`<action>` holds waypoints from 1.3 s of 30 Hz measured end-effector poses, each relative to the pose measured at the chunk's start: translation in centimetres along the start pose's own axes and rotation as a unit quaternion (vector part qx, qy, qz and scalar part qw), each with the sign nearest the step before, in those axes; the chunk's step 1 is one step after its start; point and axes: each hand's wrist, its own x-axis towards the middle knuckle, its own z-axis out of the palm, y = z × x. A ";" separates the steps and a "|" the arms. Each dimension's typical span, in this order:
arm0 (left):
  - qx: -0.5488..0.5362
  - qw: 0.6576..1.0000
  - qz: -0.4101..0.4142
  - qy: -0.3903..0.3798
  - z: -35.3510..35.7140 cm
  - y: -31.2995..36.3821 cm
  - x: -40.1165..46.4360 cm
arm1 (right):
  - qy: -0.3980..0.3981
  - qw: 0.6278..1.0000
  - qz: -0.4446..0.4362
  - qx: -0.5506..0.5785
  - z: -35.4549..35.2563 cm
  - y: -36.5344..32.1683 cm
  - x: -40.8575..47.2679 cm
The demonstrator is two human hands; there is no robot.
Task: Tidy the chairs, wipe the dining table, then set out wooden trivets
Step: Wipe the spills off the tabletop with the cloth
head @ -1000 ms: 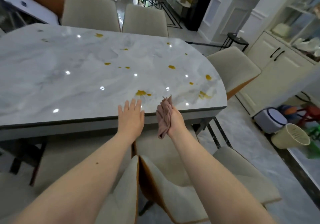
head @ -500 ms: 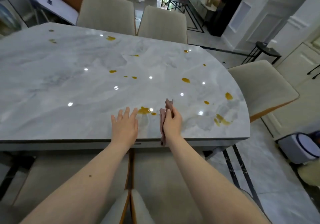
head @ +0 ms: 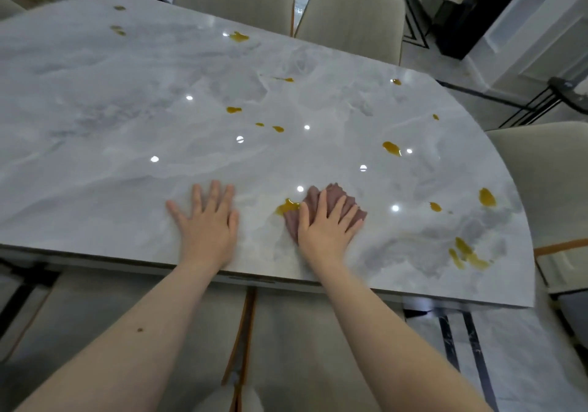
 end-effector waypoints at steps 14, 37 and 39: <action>0.000 1.000 0.018 0.011 -0.4 -0.1 -0.5 | 0.018 0.967 -0.253 0.005 0.1 1.7 -3.4; 0.004 1.000 0.011 0.017 -0.2 0.0 -0.6 | 0.021 0.987 -0.151 -0.041 -0.5 0.4 3.1; -0.010 1.000 0.009 0.017 -0.2 0.0 -0.6 | 0.015 0.990 -0.140 -0.027 0.3 -3.1 3.2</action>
